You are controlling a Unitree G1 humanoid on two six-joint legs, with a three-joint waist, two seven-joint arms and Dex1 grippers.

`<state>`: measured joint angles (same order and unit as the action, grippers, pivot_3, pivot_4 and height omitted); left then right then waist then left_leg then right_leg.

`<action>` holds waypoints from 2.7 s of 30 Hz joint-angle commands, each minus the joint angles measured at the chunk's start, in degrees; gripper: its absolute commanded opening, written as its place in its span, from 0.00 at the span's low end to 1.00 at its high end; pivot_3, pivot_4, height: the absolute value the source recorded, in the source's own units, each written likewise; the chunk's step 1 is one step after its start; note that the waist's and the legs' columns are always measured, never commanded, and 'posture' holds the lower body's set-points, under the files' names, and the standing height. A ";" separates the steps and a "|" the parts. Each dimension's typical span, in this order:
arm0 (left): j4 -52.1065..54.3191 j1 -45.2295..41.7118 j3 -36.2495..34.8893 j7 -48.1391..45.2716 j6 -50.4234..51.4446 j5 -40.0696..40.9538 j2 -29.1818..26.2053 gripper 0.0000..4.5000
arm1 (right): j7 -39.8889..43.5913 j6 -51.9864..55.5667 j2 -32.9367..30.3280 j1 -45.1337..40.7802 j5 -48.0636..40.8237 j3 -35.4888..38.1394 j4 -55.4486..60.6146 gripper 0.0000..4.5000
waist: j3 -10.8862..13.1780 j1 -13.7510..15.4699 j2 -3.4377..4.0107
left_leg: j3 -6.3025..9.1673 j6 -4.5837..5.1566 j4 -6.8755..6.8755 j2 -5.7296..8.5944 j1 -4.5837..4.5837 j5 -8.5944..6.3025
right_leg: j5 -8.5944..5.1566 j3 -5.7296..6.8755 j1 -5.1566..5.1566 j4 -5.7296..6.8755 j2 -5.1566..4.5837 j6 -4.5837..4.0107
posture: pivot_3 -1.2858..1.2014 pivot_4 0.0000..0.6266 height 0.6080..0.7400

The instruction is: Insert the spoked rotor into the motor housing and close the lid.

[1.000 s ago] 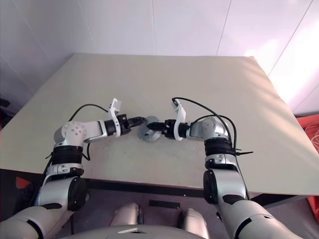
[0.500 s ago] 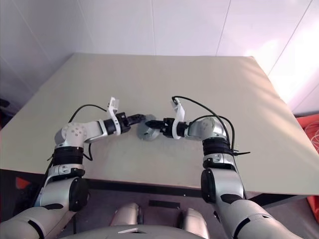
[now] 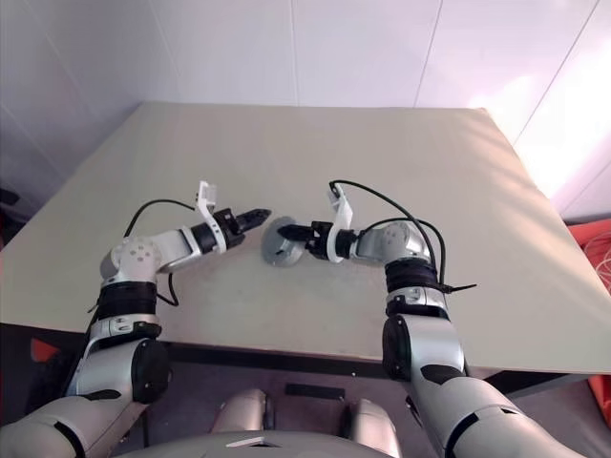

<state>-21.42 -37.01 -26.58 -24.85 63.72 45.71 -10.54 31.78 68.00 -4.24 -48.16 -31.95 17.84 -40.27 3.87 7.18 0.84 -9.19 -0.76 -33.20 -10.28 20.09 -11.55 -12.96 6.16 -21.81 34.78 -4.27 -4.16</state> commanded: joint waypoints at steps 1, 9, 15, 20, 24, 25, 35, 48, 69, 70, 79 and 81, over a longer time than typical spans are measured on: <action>1.72 -1.61 -5.01 0.98 -4.01 4.27 0.59 0.00 | -3.81 -3.67 -0.12 -2.64 -1.03 3.58 -2.14 0.45 | 0.00 0.02 0.00 | 0.00 0.00 0.00 0.00 0.00 0.00 | 0.00 0.00 0.00 0.00 0.00 0.00 | 0.52 0.00 1.00; 3.54 -0.30 -9.21 4.35 -7.00 8.67 1.12 0.00 | -10.37 -9.20 1.39 -5.67 -3.21 9.10 -8.77 0.45 | 0.00 0.21 0.00 | 0.00 0.00 -0.01 0.00 0.01 0.00 | 0.00 0.00 0.02 0.01 -0.01 -0.01 | 0.52 0.00 1.00; 3.93 0.34 -9.18 5.81 -8.04 9.59 0.75 0.00 | -9.98 -10.39 1.15 -5.09 -2.10 6.94 -9.31 0.43 | 0.00 0.23 0.00 | -0.01 -0.03 -0.01 -0.01 -0.01 0.02 | 0.00 0.01 0.03 0.04 -0.01 0.00 | 0.52 0.00 1.00; 3.45 0.46 -9.39 6.56 -8.90 10.27 0.35 0.00 | -12.25 -12.16 0.57 -7.00 -4.98 11.16 -11.71 0.43 | 0.00 0.24 0.00 | -0.01 -0.06 -0.01 -0.02 -0.03 0.04 | 0.00 0.01 0.04 0.05 -0.01 0.01 | 0.52 0.00 1.00; 3.51 0.87 -9.51 6.70 -9.15 11.29 0.54 0.00 | -16.30 -15.97 1.05 -9.98 -9.70 17.61 -14.91 0.43 | 0.02 0.38 0.00 | -0.02 -0.08 -0.01 -0.02 0.01 0.06 | 0.00 0.01 0.01 0.05 -0.01 0.01 | 0.52 0.00 1.00; 3.66 1.08 -9.57 6.68 -9.49 11.45 0.63 0.00 | -17.55 -17.02 1.31 -10.79 -11.02 19.35 -15.68 0.43 | 0.03 0.38 -0.02 | -0.02 -0.08 -0.01 -0.02 0.03 0.05 | 0.00 0.00 -0.02 0.04 -0.01 0.01 | 0.52 0.00 1.00; 9.29 7.45 -11.49 10.92 -13.64 14.63 2.36 0.00 | -24.28 -21.84 5.63 -15.37 -19.18 27.51 -15.69 0.43 | 0.05 -0.36 -0.06 | -0.02 0.33 -0.83 -0.20 1.97 0.07 | 0.02 0.05 -2.08 1.02 0.07 -0.10 | 0.52 0.00 1.00; 16.98 14.07 -10.37 18.48 -9.25 26.44 5.37 0.00 | -26.14 -11.69 10.02 -15.75 -29.08 26.91 -6.03 0.43 | 0.09 0.24 -0.11 | -0.21 0.14 -1.14 -0.41 1.87 -0.10 | -0.02 0.02 -1.80 0.99 0.11 -0.17 | 0.52 0.00 1.00; 20.98 16.82 -7.32 17.17 -12.09 34.19 1.78 0.00 | -26.20 -11.76 9.42 -14.67 -29.40 24.69 -5.93 0.43 | 0.09 -0.10 -0.12 | -0.13 0.02 -1.06 -0.35 1.50 -0.05 | 0.15 0.00 -1.42 0.93 0.12 0.20 | 0.52 0.00 1.00; 20.96 16.60 -6.58 17.28 -12.46 33.34 1.71 0.00 | -26.09 -11.75 9.37 -14.64 -29.33 24.58 -5.90 0.43 | 0.09 -0.08 -0.12 | -0.13 0.02 -1.06 -0.35 1.50 -0.05 | 0.15 -0.01 -1.42 0.93 0.12 0.21 | 0.52 0.00 1.00; 18.72 15.67 -3.55 15.16 -15.68 30.33 0.88 0.09 | -25.38 -12.47 9.19 -14.01 -28.55 23.04 -5.36 0.43 | 0.09 -0.12 -0.12 | -0.12 0.01 -1.06 -0.33 1.51 -0.05 | 0.16 -0.02 -1.42 0.93 0.12 0.22 | 0.52 0.00 1.00; 18.51 15.77 -3.17 14.21 -15.82 30.27 0.63 0.19 | -25.36 -12.66 9.16 -13.88 -28.52 22.82 -5.35 0.43 | 0.09 -0.12 -0.12 | -0.12 0.01 -1.06 -0.33 1.51 -0.05 | 0.16 -0.02 -1.42 0.93 0.12 0.22 | 0.52 0.00 1.00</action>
<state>-3.78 -20.24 -30.00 -9.09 48.65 76.00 -9.13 4.80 55.37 4.94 -60.32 -58.56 41.04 -48.41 3.96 7.06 0.72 -9.30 -0.75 -34.27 -10.61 21.60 -11.59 -12.80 6.14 -23.23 35.71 -4.16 -3.94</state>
